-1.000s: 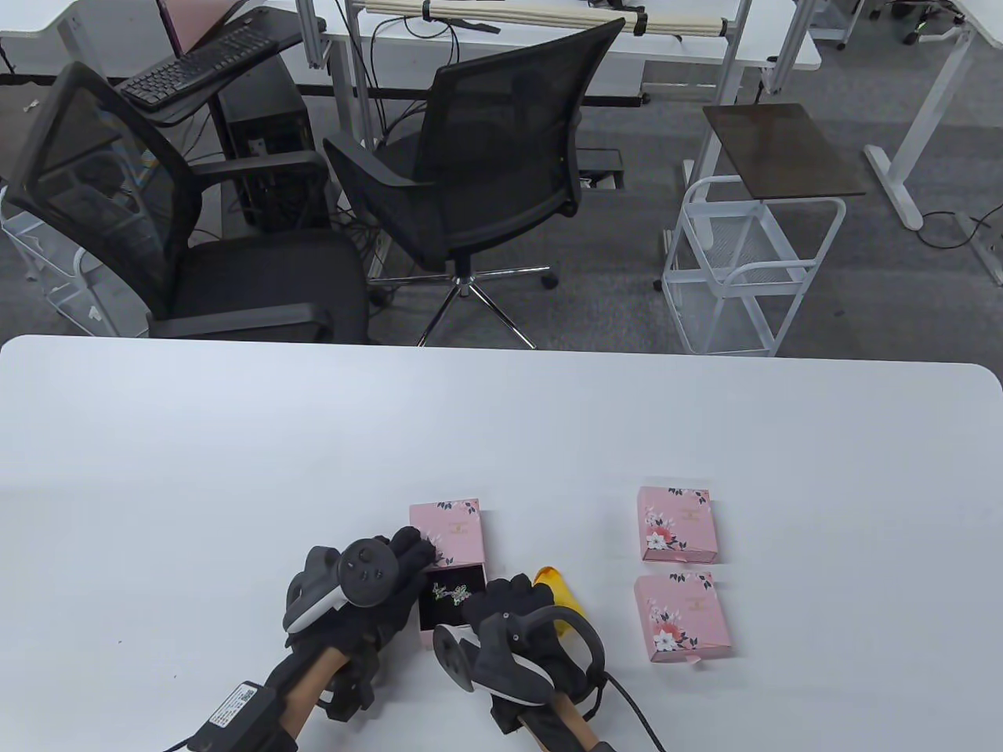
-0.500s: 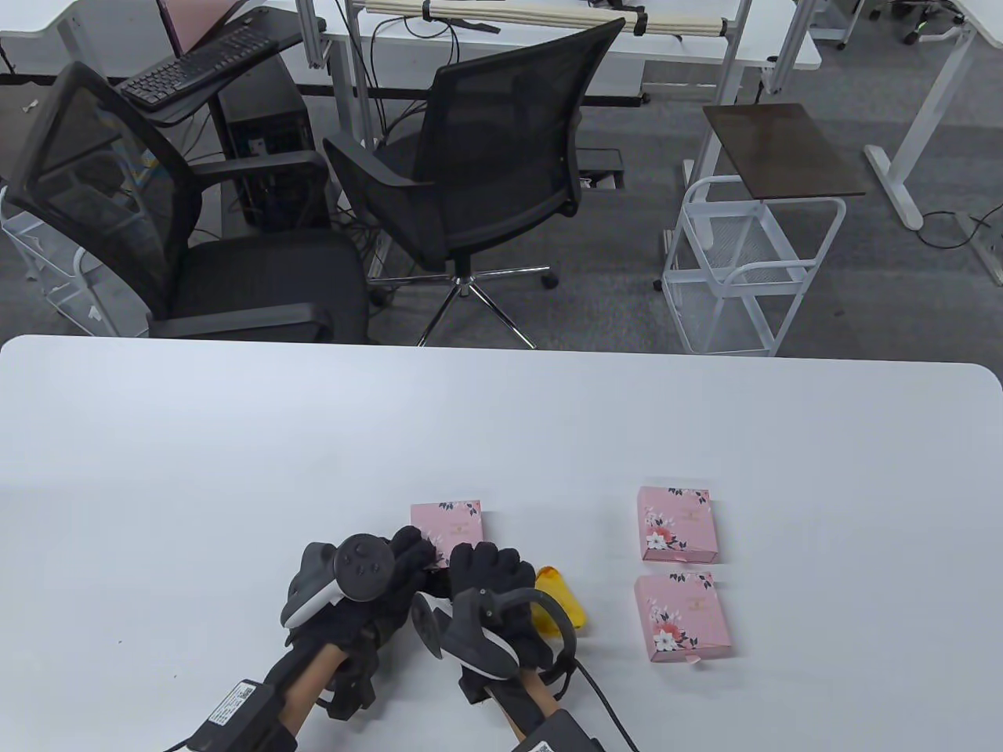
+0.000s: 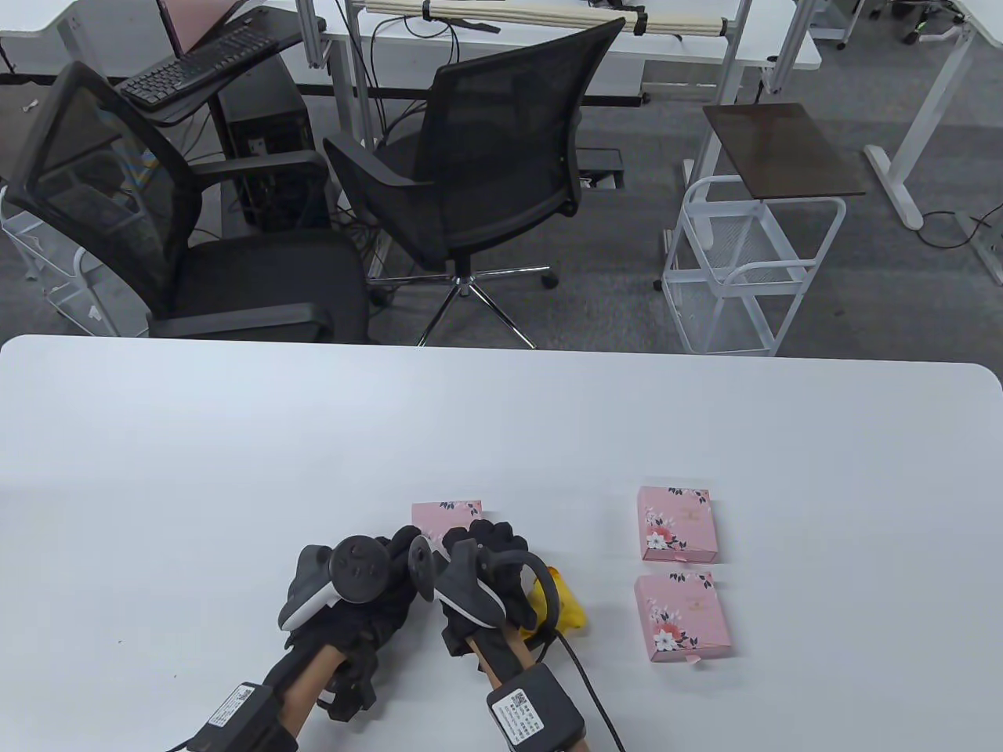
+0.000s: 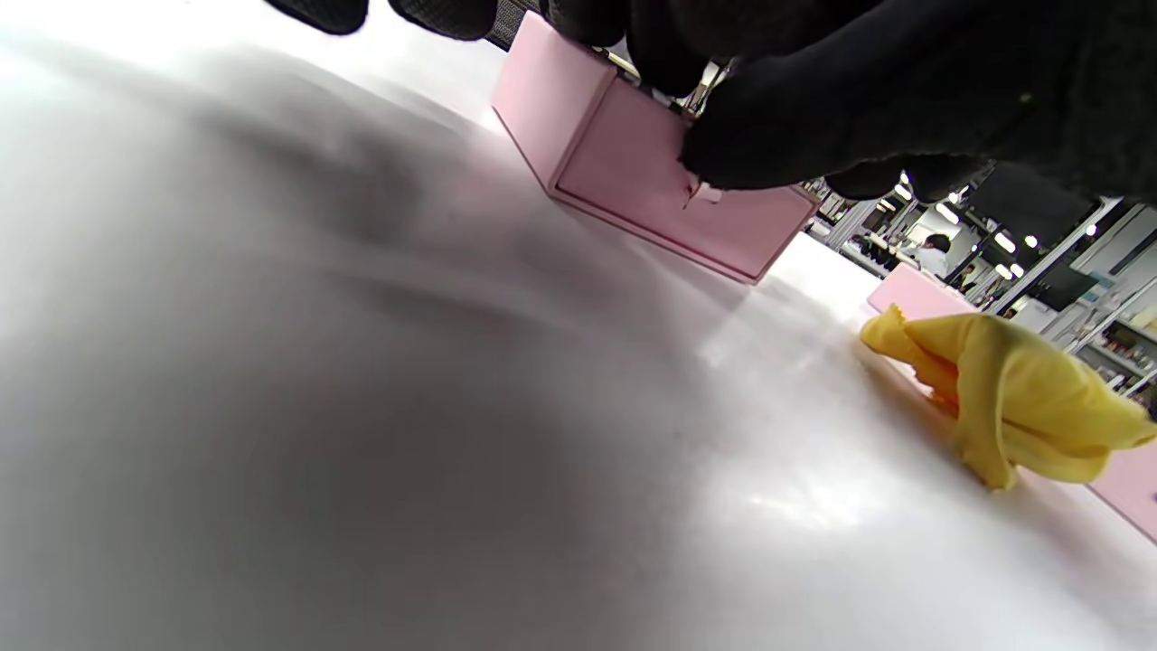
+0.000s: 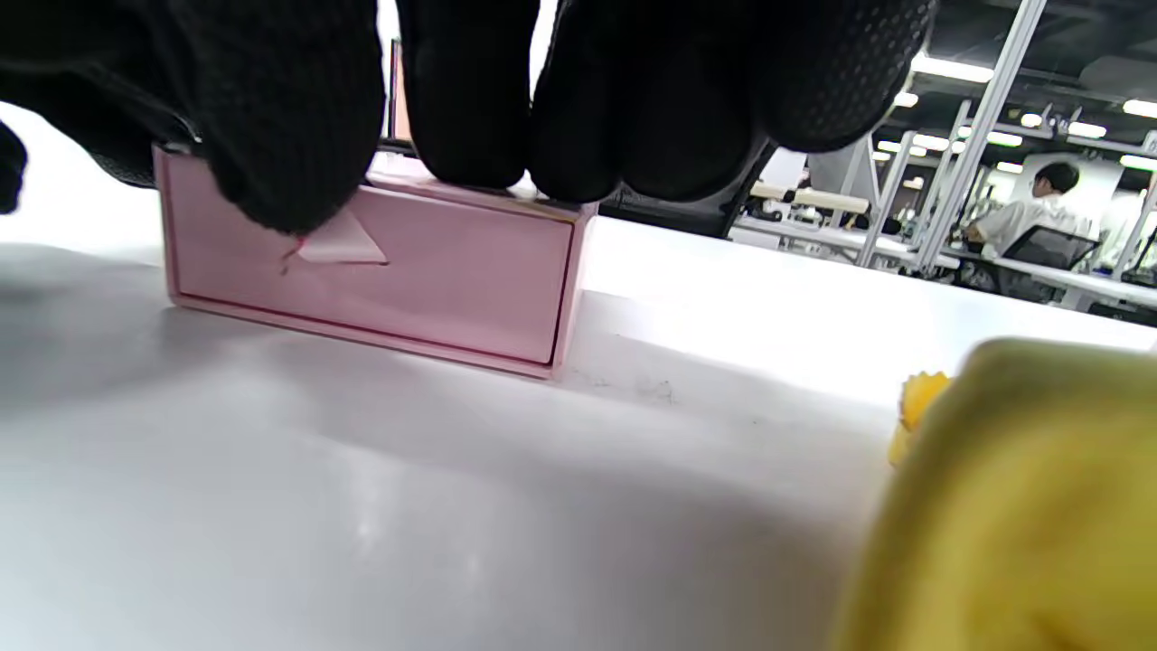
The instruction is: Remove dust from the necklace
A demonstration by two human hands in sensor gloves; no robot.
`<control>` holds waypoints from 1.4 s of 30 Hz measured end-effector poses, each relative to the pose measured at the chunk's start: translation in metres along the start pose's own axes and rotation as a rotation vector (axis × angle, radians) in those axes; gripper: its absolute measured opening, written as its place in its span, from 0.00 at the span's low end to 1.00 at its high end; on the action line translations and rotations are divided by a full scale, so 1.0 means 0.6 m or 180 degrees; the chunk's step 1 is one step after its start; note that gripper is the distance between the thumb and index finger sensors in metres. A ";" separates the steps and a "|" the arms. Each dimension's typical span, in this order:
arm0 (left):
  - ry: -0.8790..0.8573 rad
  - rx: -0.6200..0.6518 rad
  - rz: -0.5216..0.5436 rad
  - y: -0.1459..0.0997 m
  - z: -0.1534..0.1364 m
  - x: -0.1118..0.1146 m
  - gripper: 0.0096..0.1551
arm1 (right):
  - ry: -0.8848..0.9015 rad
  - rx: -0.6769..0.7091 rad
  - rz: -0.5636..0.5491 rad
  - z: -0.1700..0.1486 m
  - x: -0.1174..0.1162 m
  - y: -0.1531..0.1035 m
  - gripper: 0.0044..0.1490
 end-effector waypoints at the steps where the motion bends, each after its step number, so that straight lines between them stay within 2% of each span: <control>1: -0.0027 0.0007 0.0037 -0.001 -0.002 -0.004 0.29 | 0.0042 -0.0003 0.0039 -0.003 0.003 0.000 0.33; 2: -0.0034 0.0000 0.0110 -0.004 -0.004 -0.012 0.30 | 0.0077 0.0000 0.0059 -0.005 0.006 0.001 0.36; 4: -0.0169 0.0063 0.0463 -0.020 -0.004 -0.046 0.30 | 0.0229 -0.0002 0.0127 -0.011 0.008 0.007 0.48; 6: -0.0362 0.0126 0.0684 -0.038 0.000 -0.076 0.31 | 0.0331 -0.0052 0.0217 -0.013 0.008 0.015 0.53; 8: -0.0528 0.0200 0.0898 -0.064 0.006 -0.112 0.31 | 0.0399 -0.0044 0.0300 -0.007 0.006 0.026 0.56; 11: -0.0710 0.0280 0.1144 -0.095 0.005 -0.140 0.31 | 0.0565 -0.0084 0.0516 0.007 -0.006 0.038 0.56; 15: -0.0823 0.0381 0.1324 -0.126 0.000 -0.147 0.32 | 0.0634 -0.0181 0.0839 0.024 -0.028 0.050 0.62; 20: -0.0761 0.0346 0.1300 -0.132 0.002 -0.139 0.32 | 0.0592 -0.0143 0.1169 0.037 -0.046 0.061 0.65; 27: -0.0695 0.0377 0.1246 -0.140 0.008 -0.131 0.32 | 0.0604 -0.0242 0.1027 0.034 -0.035 0.063 0.66; 30: -0.0702 0.0367 0.1287 -0.144 0.006 -0.134 0.32 | 0.0680 -0.0265 0.0953 0.010 -0.018 0.060 0.67; 34: -0.0709 0.0368 0.1290 -0.144 0.006 -0.134 0.32 | 0.0832 -0.0427 0.0848 -0.062 0.011 0.073 0.66; 39: -0.0702 0.0379 0.1285 -0.143 0.005 -0.134 0.32 | 0.1158 -0.0687 0.1055 -0.158 -0.009 0.088 0.67; 42: -0.0720 0.0382 0.1283 -0.143 0.005 -0.134 0.32 | 0.1192 -0.0815 0.1137 -0.194 -0.029 0.089 0.67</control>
Point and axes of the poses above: the tracker on the back of each hand, its own z axis roughly to the thumb side, its own y axis roughly from the wrist to the fingertips, x = y × z, the point moved 5 cm from there along y, roughly from the wrist to the fingertips, and after that the axes turned 10 degrees about -y, right-handed, at the moved point
